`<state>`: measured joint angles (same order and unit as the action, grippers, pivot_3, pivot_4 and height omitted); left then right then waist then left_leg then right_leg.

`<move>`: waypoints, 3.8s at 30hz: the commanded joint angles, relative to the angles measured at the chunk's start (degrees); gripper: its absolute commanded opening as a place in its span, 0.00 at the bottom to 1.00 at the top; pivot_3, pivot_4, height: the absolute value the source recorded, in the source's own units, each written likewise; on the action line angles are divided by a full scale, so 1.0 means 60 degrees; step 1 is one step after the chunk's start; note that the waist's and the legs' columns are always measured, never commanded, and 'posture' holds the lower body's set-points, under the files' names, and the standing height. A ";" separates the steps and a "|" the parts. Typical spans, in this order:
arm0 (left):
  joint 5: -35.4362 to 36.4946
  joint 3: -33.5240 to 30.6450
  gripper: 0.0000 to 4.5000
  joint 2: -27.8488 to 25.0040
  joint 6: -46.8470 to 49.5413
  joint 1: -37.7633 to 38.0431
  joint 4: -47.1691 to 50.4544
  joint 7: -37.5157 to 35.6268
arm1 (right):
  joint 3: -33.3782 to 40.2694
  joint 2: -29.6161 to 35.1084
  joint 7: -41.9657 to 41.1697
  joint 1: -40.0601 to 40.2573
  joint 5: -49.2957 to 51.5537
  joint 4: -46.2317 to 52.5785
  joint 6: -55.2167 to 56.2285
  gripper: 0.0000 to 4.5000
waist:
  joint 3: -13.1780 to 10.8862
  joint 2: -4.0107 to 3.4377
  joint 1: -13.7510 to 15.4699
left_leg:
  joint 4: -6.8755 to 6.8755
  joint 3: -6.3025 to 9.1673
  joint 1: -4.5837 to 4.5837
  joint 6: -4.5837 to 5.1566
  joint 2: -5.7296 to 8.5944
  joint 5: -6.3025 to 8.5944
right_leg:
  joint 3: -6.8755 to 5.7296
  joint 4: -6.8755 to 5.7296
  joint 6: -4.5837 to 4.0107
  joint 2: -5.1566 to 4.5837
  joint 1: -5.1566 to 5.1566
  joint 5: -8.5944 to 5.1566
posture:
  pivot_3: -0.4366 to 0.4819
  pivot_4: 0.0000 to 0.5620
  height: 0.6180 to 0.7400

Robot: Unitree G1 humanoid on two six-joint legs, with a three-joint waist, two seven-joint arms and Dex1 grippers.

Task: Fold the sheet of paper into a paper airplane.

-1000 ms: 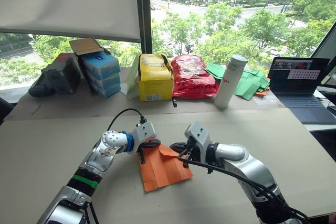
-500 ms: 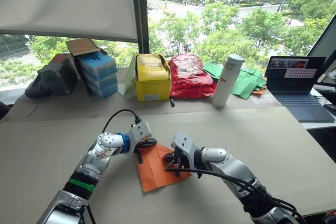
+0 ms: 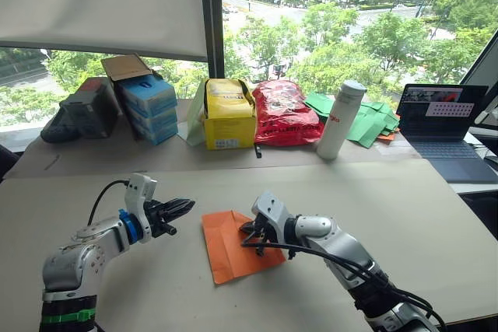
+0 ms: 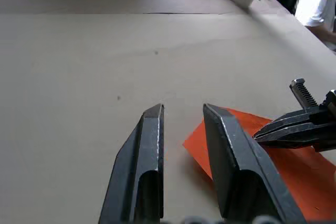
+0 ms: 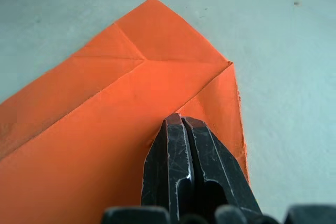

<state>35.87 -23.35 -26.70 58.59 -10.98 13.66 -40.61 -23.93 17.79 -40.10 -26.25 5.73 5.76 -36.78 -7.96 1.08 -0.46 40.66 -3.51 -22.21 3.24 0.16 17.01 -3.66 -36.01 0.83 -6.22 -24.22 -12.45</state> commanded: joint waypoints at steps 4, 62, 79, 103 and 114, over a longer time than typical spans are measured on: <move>0.2212 -0.0813 0.78 0.0883 0.2030 0.0669 0.1052 0.1066 | 0.0059 -0.0044 0.0134 0.0136 -0.0027 0.0203 -0.0096 0.00 | -0.0003 0.0005 -0.0017 | 0.0000 -0.0003 0.0001 -0.0006 0.0007 0.0006 | 0.0010 0.0003 0.0003 -0.0005 0.0002 0.0002 | 0.48 0.27 1.00; -0.4629 0.5630 0.00 -0.1914 -0.7889 0.0453 -0.0255 -0.0811 | 0.0315 -0.0598 0.1129 0.0099 -0.0095 0.0240 -0.0281 0.00 | -0.0017 -0.0013 -0.0035 | -0.0144 -0.0006 -0.0018 -0.0046 0.0004 -0.0021 | 0.0006 0.0040 -0.0053 -0.0021 -0.0067 -0.0012 | 0.48 0.27 1.00; -0.6190 0.6268 0.00 -0.2360 -0.8980 0.0387 -0.0462 -0.1364 | 0.0071 -0.0833 0.1262 0.0326 -0.0450 0.0681 0.1299 0.00 | -0.0018 -0.0015 -0.0038 | -0.0135 -0.0025 -0.0012 -0.0007 0.0003 -0.0001 | -0.0036 0.0028 -0.0043 0.0077 -0.0061 -0.0015 | 0.48 0.27 1.00; -0.1826 0.3768 0.52 -0.1897 -0.4197 -0.0937 -0.0398 -0.2127 | -0.0424 -0.0865 0.1390 0.0416 -0.1293 -0.0554 0.0923 0.00 | -0.0016 -0.0014 -0.0028 | -0.0108 -0.0012 0.0050 -0.0009 -0.0004 -0.0004 | -0.0016 0.0005 -0.0039 0.0111 0.0000 -0.0018 | 0.48 0.27 1.00; -0.2805 0.5239 0.01 -0.1285 -0.4036 -0.0891 -0.0651 -0.1535 | -0.0235 -0.0870 0.1563 0.0502 -0.1336 -0.0362 0.0739 0.00 | -0.0013 -0.0007 -0.0012 | -0.0110 -0.0018 0.0041 -0.0071 -0.0002 -0.0040 | -0.0003 0.0010 -0.0039 0.0125 -0.0005 -0.0019 | 0.48 0.27 1.00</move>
<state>19.79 8.27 -34.35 35.42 -15.65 9.00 -50.27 -26.27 11.91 -31.42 -23.98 -1.43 4.00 -30.63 -8.03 1.04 -0.53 40.00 -3.61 -21.99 2.83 0.15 16.78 -3.69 -35.95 0.60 -5.48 -24.26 -12.57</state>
